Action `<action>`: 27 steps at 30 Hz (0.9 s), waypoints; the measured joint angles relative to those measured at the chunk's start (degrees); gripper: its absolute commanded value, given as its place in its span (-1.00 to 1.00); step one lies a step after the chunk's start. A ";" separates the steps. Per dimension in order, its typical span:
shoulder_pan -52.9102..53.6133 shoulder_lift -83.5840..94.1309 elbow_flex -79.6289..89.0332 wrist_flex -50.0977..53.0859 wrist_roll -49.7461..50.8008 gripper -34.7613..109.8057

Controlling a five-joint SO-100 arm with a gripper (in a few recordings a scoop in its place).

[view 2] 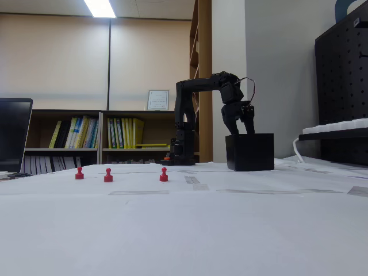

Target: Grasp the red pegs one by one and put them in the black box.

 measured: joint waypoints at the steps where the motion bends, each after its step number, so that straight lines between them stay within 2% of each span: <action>1: 0.35 0.00 0.97 0.53 0.00 -0.24; 8: 4.48 -4.57 9.23 4.22 0.70 -0.24; 14: 15.38 -6.59 12.39 1.49 6.06 -0.24; 17: 23.12 -7.38 6.94 -4.57 9.67 -0.24; 20: 29.71 -7.73 -2.90 -14.77 14.15 -0.24; 27: 37.71 -7.82 -20.83 -36.21 22.24 -0.24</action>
